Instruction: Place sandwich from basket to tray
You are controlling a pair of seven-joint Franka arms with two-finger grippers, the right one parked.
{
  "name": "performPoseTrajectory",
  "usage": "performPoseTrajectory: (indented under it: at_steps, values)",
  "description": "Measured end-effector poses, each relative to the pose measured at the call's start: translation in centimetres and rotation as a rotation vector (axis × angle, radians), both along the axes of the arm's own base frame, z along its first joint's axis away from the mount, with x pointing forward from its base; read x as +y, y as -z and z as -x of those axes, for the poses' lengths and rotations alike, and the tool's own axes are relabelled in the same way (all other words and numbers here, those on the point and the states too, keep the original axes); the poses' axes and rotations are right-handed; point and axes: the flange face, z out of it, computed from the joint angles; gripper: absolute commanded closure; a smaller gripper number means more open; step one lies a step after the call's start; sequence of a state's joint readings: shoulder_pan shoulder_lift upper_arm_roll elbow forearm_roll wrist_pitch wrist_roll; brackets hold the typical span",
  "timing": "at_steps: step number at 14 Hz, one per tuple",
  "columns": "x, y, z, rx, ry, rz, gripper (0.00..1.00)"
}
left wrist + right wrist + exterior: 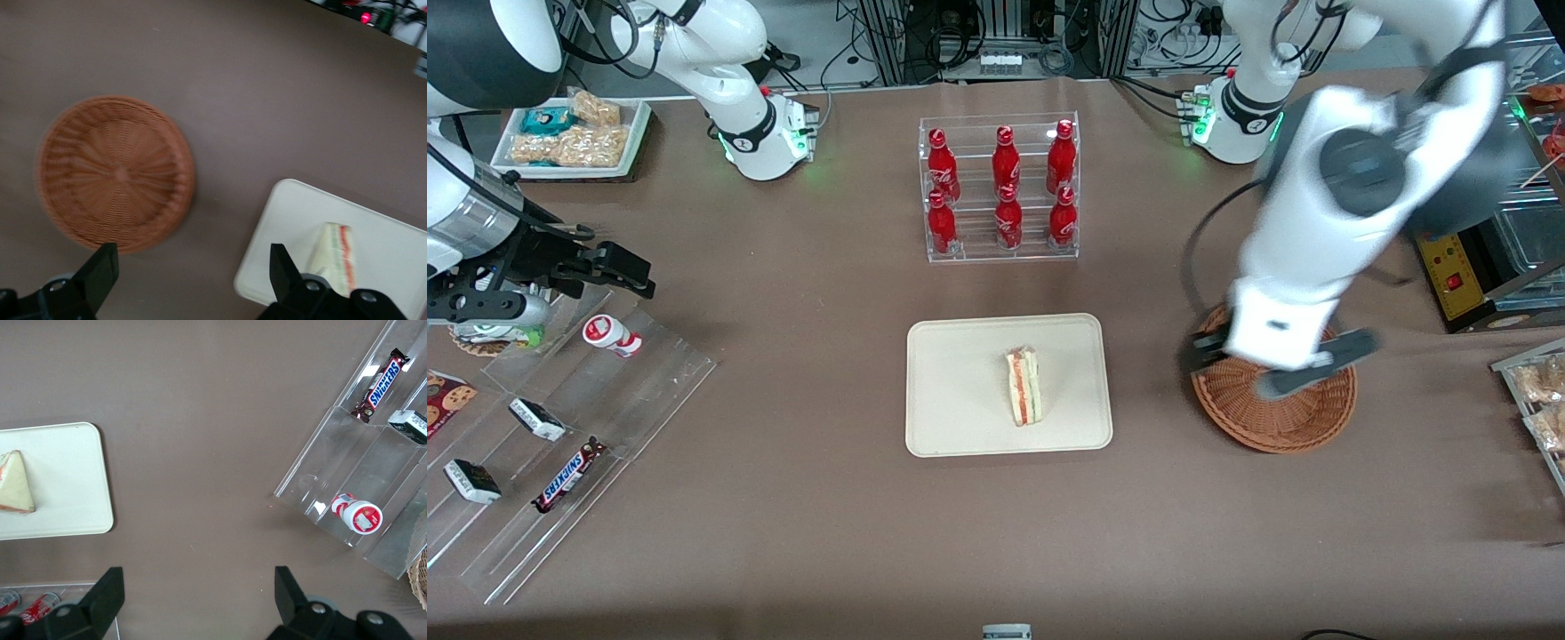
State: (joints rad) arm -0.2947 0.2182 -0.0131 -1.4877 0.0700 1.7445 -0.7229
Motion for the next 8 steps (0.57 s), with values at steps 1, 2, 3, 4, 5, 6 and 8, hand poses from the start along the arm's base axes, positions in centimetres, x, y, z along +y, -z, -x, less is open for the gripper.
performPoseTrajectory:
  at_steps: [1, 2, 3, 4, 5, 6, 8]
  values:
    - [3.1, -0.5, 0.9, 0.017, 0.015, 0.01, 0.0]
    - [5.7, -0.6, 2.0, 0.035, 0.032, 0.027, 0.0]
    - [7.4, -0.6, 3.5, 0.052, 0.053, 0.039, 0.0]
    - [8.4, -0.4, 5.1, 0.065, 0.077, 0.045, 0.0]
    - [8.9, -0.2, 6.4, 0.074, 0.093, 0.05, 0.0]
    - [9.1, 0.1, 7.4, 0.077, 0.101, 0.051, 0.0]
    - [9.7, 0.7, 8.0, 0.083, 0.133, 0.075, 0.0]
